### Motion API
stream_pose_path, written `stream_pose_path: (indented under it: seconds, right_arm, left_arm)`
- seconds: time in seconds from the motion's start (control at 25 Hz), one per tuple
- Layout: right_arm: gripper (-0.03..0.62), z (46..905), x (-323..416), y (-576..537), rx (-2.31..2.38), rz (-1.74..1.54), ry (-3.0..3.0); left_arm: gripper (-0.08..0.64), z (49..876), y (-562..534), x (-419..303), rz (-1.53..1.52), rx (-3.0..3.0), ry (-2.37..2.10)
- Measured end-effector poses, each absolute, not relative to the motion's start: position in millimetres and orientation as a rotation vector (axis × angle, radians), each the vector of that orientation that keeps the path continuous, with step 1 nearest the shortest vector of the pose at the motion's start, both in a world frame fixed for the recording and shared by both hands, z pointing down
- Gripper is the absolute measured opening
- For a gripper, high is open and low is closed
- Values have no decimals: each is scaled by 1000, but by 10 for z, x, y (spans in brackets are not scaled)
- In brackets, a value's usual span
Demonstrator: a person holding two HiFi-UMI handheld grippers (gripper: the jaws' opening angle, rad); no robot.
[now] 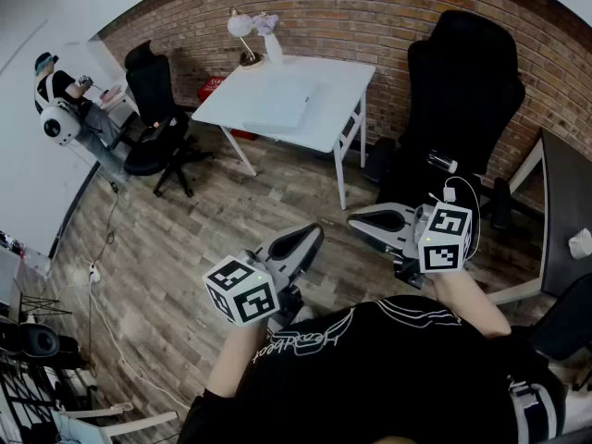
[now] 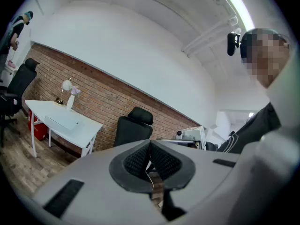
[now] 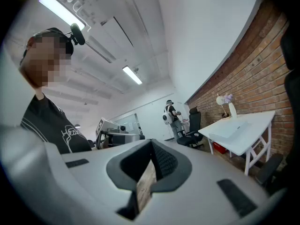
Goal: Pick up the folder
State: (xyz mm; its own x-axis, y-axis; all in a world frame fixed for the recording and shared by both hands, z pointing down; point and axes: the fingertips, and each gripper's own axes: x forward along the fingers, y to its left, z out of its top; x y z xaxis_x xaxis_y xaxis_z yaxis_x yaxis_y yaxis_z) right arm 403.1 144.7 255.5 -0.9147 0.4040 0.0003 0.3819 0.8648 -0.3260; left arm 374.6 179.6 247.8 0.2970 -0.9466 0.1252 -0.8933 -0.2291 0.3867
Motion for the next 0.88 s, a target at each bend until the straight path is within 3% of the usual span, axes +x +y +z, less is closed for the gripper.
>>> stream_pose_path:
  seconds: [0.88]
  right_arm:
    - [-3,2780,3484,1438,-722,659,-2911]
  left_arm:
    - [6,2767,1846,3163,-279,2065,-1699]
